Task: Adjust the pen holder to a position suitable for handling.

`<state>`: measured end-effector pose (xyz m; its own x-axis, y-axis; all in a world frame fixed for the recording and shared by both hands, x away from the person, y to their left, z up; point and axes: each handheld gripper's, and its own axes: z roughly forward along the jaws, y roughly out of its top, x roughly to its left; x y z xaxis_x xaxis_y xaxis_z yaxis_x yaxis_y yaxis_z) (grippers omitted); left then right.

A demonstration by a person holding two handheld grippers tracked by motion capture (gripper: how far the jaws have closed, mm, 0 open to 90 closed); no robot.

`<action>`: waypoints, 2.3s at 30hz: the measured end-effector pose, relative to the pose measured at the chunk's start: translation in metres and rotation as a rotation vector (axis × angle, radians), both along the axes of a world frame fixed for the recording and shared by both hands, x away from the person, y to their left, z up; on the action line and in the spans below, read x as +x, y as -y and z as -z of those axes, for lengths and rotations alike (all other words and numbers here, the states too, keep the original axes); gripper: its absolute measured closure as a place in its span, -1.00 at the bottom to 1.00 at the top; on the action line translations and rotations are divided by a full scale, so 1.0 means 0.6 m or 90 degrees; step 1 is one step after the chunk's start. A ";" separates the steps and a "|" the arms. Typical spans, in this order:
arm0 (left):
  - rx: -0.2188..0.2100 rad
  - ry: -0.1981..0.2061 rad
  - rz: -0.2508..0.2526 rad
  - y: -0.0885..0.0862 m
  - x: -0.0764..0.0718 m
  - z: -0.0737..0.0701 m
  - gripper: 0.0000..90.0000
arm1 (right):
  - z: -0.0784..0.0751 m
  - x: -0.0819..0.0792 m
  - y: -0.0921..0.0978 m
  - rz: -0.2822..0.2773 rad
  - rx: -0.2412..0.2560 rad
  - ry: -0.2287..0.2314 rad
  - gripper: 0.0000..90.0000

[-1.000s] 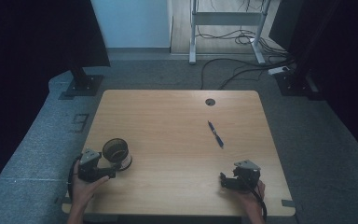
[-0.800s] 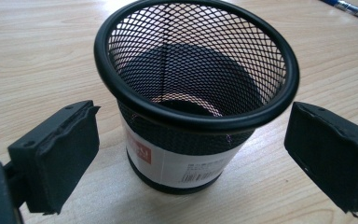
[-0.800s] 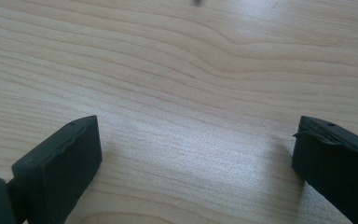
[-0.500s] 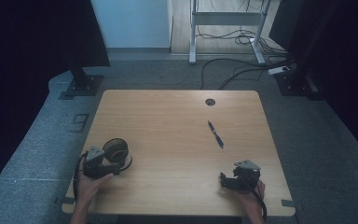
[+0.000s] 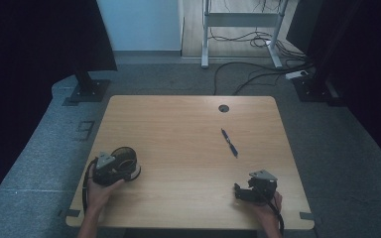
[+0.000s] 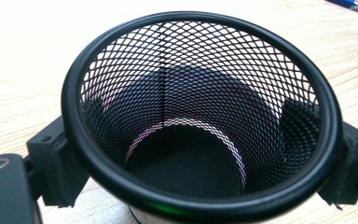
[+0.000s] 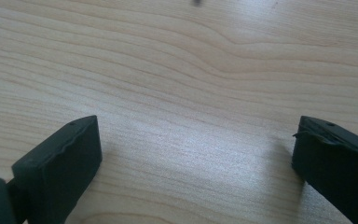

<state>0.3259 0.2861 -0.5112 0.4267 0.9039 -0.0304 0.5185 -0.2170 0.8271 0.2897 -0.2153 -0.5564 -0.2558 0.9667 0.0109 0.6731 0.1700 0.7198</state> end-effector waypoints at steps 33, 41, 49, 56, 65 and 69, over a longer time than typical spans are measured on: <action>-0.022 0.019 0.008 0.022 -0.033 -0.044 -0.79 | 0.000 0.001 0.000 0.001 0.001 -0.001 -0.98; -0.011 0.013 0.001 0.051 -0.029 -0.047 -0.79 | 0.000 0.000 0.000 0.002 0.000 0.000 -0.97; -0.009 0.011 0.003 0.070 -0.018 -0.054 -0.79 | 0.000 0.000 0.001 0.000 0.000 0.001 -0.96; -0.014 0.020 0.022 0.083 -0.018 -0.071 -0.79 | 0.000 0.000 0.000 0.001 0.000 0.001 -0.96; -0.014 0.023 0.039 0.104 -0.011 -0.083 -0.79 | -0.001 0.000 0.001 0.002 0.000 0.002 -0.95; -0.018 0.024 0.043 0.112 -0.007 -0.085 -0.79 | -0.001 0.000 0.001 0.002 0.000 0.002 -0.95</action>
<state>0.3219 0.2188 -0.4601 0.4885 0.8718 -0.0382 0.4711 -0.2266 0.8525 0.2896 -0.2158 -0.5561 -0.2526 0.9675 0.0101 0.6713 0.1677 0.7219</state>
